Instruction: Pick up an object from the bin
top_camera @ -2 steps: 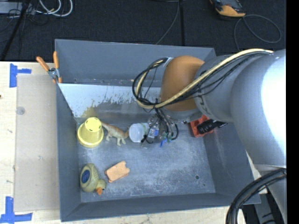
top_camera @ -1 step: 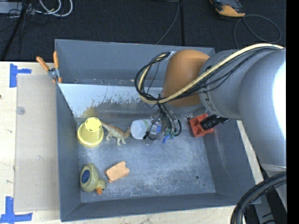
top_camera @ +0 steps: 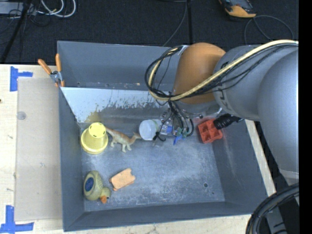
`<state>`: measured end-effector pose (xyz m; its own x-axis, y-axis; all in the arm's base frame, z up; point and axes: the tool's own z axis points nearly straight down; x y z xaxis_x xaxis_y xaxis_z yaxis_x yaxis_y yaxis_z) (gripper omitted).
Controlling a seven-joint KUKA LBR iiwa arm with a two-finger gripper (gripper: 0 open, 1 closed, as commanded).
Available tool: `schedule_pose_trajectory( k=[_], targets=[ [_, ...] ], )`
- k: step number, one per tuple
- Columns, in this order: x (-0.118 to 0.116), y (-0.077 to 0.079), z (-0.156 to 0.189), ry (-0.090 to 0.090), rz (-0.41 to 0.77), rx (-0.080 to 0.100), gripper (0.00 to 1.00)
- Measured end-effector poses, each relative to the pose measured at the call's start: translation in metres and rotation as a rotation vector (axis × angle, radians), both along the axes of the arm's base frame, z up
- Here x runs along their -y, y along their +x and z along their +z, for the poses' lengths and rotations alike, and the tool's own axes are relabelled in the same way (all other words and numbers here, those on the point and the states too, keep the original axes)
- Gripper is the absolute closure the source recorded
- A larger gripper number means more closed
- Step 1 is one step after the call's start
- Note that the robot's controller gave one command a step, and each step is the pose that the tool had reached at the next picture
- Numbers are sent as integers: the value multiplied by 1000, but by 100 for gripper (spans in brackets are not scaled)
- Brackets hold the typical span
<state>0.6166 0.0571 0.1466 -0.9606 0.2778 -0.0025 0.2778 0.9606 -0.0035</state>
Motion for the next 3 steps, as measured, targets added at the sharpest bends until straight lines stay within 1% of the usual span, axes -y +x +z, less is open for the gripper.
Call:
schedule_pose_trajectory(
  k=[1, 2, 3],
  targets=[
    [1, 1, 7, 0, 1, 1, 100],
    [3, -8, 51, 0, -70, -6, 100],
    [-1, -5, 89, 1, -100, 7, 100]
  ],
)
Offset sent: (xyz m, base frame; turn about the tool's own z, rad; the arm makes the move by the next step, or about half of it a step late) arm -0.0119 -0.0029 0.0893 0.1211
